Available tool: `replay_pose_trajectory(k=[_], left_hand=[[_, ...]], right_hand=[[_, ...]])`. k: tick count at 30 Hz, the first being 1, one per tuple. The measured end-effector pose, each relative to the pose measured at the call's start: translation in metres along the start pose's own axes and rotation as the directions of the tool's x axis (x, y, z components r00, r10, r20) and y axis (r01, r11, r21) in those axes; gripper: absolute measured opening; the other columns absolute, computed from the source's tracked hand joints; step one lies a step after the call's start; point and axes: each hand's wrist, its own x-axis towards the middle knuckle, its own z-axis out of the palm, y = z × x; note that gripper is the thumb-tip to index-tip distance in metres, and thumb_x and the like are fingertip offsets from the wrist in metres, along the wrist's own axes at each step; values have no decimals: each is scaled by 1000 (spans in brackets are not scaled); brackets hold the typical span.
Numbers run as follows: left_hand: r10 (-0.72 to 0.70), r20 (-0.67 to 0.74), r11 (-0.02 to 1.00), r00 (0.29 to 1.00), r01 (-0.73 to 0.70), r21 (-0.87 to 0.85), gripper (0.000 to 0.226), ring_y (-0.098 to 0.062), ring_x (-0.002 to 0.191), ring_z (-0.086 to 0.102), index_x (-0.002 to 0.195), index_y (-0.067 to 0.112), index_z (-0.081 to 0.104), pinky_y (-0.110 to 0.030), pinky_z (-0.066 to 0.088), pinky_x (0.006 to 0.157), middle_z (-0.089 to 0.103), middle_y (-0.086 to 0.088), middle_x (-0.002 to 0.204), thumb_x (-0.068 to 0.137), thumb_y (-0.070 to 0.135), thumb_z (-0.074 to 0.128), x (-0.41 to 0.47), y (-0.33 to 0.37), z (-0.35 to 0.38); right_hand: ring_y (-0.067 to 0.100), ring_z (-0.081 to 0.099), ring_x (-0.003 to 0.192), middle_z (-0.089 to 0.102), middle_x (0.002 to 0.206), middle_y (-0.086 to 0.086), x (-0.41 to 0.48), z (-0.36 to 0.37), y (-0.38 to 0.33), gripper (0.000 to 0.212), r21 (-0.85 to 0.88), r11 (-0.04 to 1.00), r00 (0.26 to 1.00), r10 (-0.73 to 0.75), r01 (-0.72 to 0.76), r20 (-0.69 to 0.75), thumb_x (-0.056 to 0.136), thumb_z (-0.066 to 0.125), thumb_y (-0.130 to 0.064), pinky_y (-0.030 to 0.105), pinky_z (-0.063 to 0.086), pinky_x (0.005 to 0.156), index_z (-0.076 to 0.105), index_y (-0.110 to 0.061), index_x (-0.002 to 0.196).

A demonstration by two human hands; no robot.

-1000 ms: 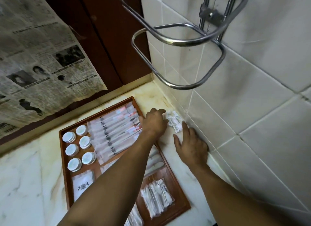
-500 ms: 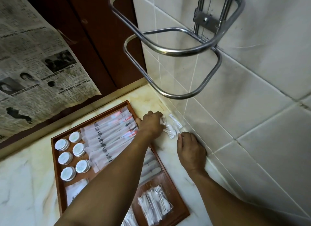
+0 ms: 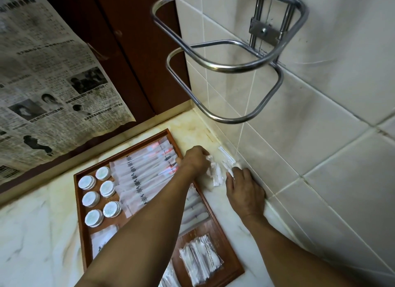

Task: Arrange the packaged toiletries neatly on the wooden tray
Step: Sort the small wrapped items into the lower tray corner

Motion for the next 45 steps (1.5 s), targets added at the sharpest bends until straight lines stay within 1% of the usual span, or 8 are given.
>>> replay_pose_trajectory(k=[10, 14, 21, 26, 30, 34, 38, 45], left_hand=[[-30, -224, 982, 974, -13, -190, 11, -15, 103, 60, 87, 28, 65, -38, 33, 96, 70, 8, 101, 97, 25, 63, -36, -12, 8], [6, -304, 968, 953, -81, -236, 6, -13, 95, 56, 95, 30, 60, -45, 26, 102, 62, 16, 86, 100, 26, 61, -54, -13, -2], [16, -375, 909, 927, -169, -380, 8, -11, 85, 72, 97, 48, 67, -53, 55, 87, 74, 18, 84, 90, 47, 62, -98, -53, -17], [3, -384, 872, 923, -191, -452, 7, -5, 77, 70, 96, 20, 79, -31, 58, 74, 76, 9, 83, 94, 21, 72, -152, -73, -20], [-39, -262, 855, 964, -103, -508, 27, 7, 50, 52, 67, 21, 70, -9, 38, 54, 59, 21, 52, 94, 15, 72, -190, -90, -17], [-144, -180, 837, 973, 22, -547, 27, 0, 44, 48, 67, 14, 73, -16, 41, 50, 60, 8, 51, 94, 17, 73, -217, -111, -7], [-185, -137, 879, 973, 102, -465, 30, -1, 49, 57, 64, 17, 73, -35, 50, 70, 70, 2, 60, 93, 27, 75, -228, -126, 10], [-215, -124, 911, 969, 153, -382, 16, -9, 78, 69, 77, 49, 72, -54, 50, 94, 72, 18, 66, 90, 40, 75, -231, -135, 32]], right_hand=[[25, 64, 68, 66, 84, 3, -1, -5, 1, 15, 220, 972, 996, 93, -87, -16, 100, 52, -26, 34, 51, 54, 63, -15, 98], [24, 65, 70, 68, 77, -1, -4, -13, 6, 8, 378, 906, 982, 178, -189, 64, 96, 60, -25, 35, 51, 57, 64, -18, 94], [4, 66, 76, 71, 84, -8, -37, -61, 4, 4, 624, 701, 937, 222, -346, 270, 89, 74, -15, 27, 52, 71, 75, -19, 89], [6, 70, 69, 76, 79, -11, -66, -94, -12, 19, 659, 498, 824, 291, -564, 486, 87, 77, -13, 27, 55, 58, 74, -32, 83], [7, 60, 54, 73, 71, -7, -75, -113, -21, 14, 591, 553, 788, 225, -587, 573, 89, 72, -17, 26, 50, 60, 77, -22, 77], [3, 67, 72, 74, 74, -12, -84, -117, -22, 11, 513, 639, 758, 177, -574, 627, 86, 76, -23, 23, 47, 69, 78, -23, 75], [-9, 66, 73, 74, 76, -17, -92, -116, -27, 14, 435, 716, 722, 140, -546, 677, 84, 79, -20, 5, 43, 64, 76, -29, 74], [-5, 66, 83, 70, 81, -20, -102, -112, -39, 20, 309, 799, 631, 110, -515, 768, 86, 76, -19, 6, 45, 66, 72, -32, 72]])
